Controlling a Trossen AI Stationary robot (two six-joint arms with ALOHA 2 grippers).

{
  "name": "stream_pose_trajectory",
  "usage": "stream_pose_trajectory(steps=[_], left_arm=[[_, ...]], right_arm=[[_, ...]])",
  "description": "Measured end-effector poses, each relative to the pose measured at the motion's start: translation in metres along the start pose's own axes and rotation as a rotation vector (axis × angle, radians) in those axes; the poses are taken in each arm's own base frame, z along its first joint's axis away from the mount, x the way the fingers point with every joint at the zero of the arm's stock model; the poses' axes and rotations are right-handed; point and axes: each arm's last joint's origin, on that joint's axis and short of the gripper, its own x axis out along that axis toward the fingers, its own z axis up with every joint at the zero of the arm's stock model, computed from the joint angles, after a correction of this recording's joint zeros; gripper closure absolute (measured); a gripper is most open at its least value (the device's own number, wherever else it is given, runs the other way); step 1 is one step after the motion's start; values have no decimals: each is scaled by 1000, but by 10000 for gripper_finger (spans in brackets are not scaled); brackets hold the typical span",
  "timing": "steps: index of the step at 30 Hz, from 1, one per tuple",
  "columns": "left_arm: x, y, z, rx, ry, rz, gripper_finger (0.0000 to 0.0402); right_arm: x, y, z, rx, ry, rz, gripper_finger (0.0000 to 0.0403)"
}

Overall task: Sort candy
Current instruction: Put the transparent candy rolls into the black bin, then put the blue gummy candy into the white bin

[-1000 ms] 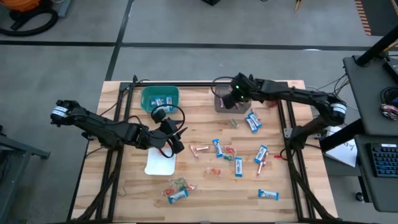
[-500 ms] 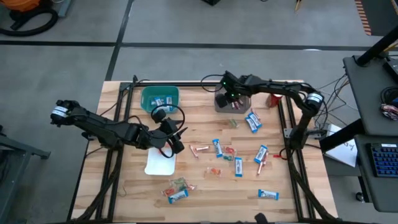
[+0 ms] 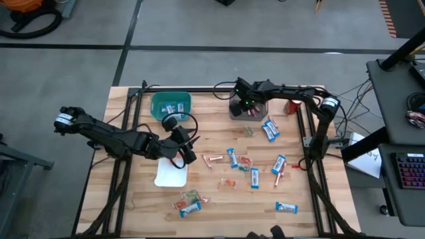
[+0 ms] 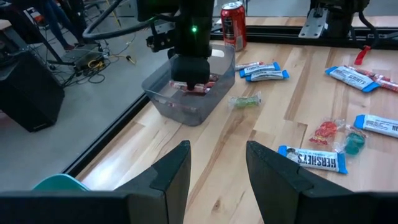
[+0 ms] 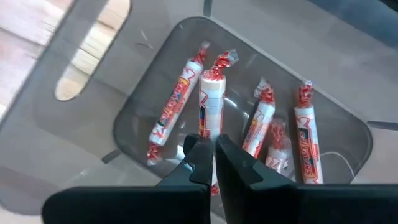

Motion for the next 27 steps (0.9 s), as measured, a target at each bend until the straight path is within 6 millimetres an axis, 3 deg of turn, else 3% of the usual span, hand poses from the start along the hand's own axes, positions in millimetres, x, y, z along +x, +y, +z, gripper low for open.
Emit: stream_pose_trajectory(steps=[12,22,27], left_arm=[[0,0,0,-3,0,0,263],[0,-1,0,-25,6,-22,263],[-1,-4,-1,-35,23,-90,263]], right_arm=[[7,-1,-1,-10,20,-16,378],[4,-3,-3,-36,30,-56,295],[-9,-4,-3,-59,13,-42,256]])
